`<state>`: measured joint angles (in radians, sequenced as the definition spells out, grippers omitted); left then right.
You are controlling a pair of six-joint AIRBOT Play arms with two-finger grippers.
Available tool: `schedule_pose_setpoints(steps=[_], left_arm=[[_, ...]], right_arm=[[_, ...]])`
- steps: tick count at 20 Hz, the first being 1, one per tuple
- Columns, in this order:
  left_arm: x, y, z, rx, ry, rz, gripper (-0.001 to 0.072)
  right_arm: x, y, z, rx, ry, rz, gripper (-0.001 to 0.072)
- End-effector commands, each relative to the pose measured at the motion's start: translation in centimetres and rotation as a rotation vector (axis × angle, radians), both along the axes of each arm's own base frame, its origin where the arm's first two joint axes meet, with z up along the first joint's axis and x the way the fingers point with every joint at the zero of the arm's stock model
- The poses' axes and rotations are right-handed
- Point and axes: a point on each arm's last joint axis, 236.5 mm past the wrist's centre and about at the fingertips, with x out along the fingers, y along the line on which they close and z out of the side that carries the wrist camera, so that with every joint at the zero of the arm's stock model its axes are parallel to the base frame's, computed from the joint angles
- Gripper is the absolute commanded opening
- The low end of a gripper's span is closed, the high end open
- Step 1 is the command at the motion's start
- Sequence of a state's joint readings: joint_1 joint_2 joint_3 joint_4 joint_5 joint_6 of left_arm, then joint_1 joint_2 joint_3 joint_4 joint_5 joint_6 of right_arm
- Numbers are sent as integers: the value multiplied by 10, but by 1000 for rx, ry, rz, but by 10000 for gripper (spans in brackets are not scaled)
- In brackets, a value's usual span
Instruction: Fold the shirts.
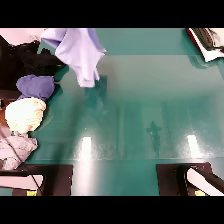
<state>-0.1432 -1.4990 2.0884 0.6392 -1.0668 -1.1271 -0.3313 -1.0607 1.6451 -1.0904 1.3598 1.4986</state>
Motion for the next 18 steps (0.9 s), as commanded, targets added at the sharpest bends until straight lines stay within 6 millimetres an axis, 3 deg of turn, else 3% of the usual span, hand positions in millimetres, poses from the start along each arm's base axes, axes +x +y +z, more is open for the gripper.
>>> schedule_pose_setpoints(steps=[1,3,5,6,8,9,11,14,16,18], left_arm=[[-123,-38,99,-105,-232,-241,22],[-173,-59,120,-124,-282,-332,21],[-212,-77,128,-124,-329,-418,22],[-225,-83,127,-112,-341,-453,22],[-226,-86,104,-10,-330,-467,22],[-214,-82,82,87,-301,-434,22],[-173,-63,17,296,-152,-304,22],[-120,-13,-101,609,123,-105,23],[-103,12,-164,703,269,-25,23],[-98,23,-212,708,374,-17,23]], right_arm=[[-6,2,48,-41,-112,2,17],[-9,4,65,-55,-151,4,16],[-15,6,75,-66,-166,12,16],[-18,7,77,-71,-166,16,17],[-23,10,76,-75,-150,27,17],[-26,11,74,-75,-143,29,17],[-31,13,67,-69,-127,29,17],[-42,16,43,-50,-76,29,16],[-48,18,23,-33,-30,30,17],[-53,20,1,-16,19,30,17]])
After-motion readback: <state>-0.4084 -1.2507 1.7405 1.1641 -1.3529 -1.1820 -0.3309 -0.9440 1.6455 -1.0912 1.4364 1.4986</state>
